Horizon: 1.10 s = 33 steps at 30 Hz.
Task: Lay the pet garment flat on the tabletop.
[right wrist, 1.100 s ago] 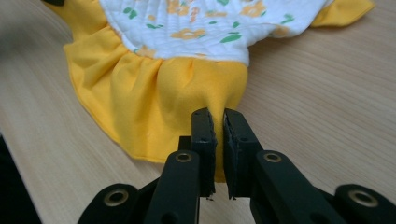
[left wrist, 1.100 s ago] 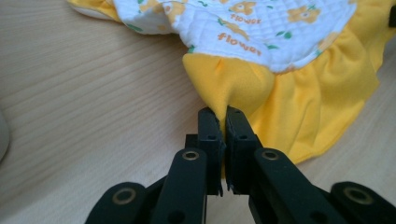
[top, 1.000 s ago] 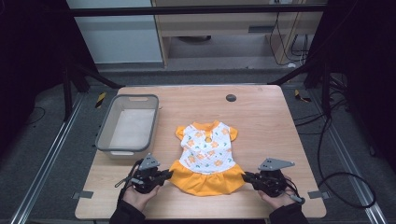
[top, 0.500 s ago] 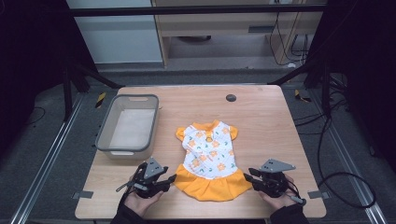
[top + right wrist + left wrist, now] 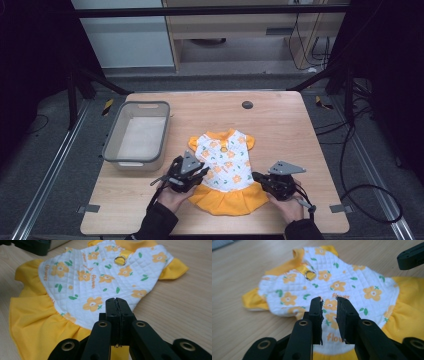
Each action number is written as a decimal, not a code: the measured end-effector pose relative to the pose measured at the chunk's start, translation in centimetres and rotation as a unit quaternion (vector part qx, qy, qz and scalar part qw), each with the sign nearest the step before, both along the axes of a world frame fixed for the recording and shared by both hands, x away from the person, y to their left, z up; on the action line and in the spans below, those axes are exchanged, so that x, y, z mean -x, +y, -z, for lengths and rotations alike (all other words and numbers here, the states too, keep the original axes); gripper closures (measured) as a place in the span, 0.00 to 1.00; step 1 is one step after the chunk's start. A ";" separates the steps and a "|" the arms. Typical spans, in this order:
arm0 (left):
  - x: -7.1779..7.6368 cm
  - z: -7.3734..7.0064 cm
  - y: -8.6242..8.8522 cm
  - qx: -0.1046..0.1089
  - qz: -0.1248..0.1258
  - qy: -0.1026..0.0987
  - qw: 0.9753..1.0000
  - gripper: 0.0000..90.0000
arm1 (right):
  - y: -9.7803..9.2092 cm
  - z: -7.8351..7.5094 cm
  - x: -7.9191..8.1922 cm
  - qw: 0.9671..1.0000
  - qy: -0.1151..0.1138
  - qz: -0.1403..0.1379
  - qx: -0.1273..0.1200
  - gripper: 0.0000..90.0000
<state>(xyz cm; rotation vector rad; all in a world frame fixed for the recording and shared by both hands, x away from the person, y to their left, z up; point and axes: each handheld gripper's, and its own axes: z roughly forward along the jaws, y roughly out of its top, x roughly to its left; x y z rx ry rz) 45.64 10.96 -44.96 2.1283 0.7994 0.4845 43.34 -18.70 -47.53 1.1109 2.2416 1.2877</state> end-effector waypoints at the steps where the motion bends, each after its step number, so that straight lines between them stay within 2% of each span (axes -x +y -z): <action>1: -0.4 0.6 -0.4 -0.001 0.000 0.012 1.000 0.83 | 0.2 0.3 -0.2 1.000 0.003 -0.002 0.001 0.99; 3: -1.1 1.7 -0.7 -0.012 0.003 0.032 0.999 0.83 | 0.8 0.9 -0.6 1.000 0.012 -0.010 0.002 0.99; 6: -1.4 2.9 -0.2 -0.025 -0.003 0.048 0.999 0.83 | 1.7 1.7 -1.0 0.999 0.022 -0.024 0.023 0.99; 9: -1.2 3.9 0.7 -0.040 -0.008 0.062 0.997 0.82 | 2.5 2.5 -1.0 0.997 0.037 -0.038 0.057 0.99; 10: -1.1 4.1 1.0 -0.039 -0.009 0.065 0.997 0.82 | 2.5 2.5 -1.0 0.997 0.037 -0.038 0.057 0.99; 12: -0.8 4.2 1.3 -0.034 -0.008 0.063 0.997 0.82 | 2.7 2.6 -0.8 0.997 0.045 -0.040 0.057 0.99; 19: 0.4 4.1 1.4 -0.035 -0.007 0.056 0.998 0.80 | 2.8 2.5 -0.2 0.995 0.052 -0.051 0.065 0.99; 21: 0.3 3.3 1.4 -0.017 -0.008 0.045 0.999 0.79 | 2.8 2.3 -0.1 0.996 0.051 -0.051 0.061 0.99; 23: -0.2 2.4 1.4 0.002 -0.011 0.035 0.999 0.78 | 2.7 1.8 -0.1 0.997 0.040 -0.052 0.045 0.99; 26: -1.3 2.0 0.8 -0.012 -0.022 0.030 0.999 0.78 | 2.7 1.3 -0.4 0.998 0.022 -0.044 0.033 1.00; 27: -1.8 2.2 0.5 -0.024 -0.027 0.029 0.999 0.77 | 2.8 1.3 -0.6 0.998 0.018 -0.040 0.036 1.00; 28: -2.5 2.7 0.4 -0.028 -0.033 0.037 0.998 0.77 | 2.8 1.4 -0.8 0.998 0.017 -0.035 0.040 1.00; 30: -3.2 3.5 0.6 -0.035 -0.040 0.051 0.997 0.78 | 2.9 1.8 -1.2 0.998 0.021 -0.032 0.048 1.00; 33: -3.7 4.5 1.0 -0.038 -0.047 0.060 0.996 0.77 | 3.2 2.4 -1.7 0.997 0.032 -0.031 0.060 1.00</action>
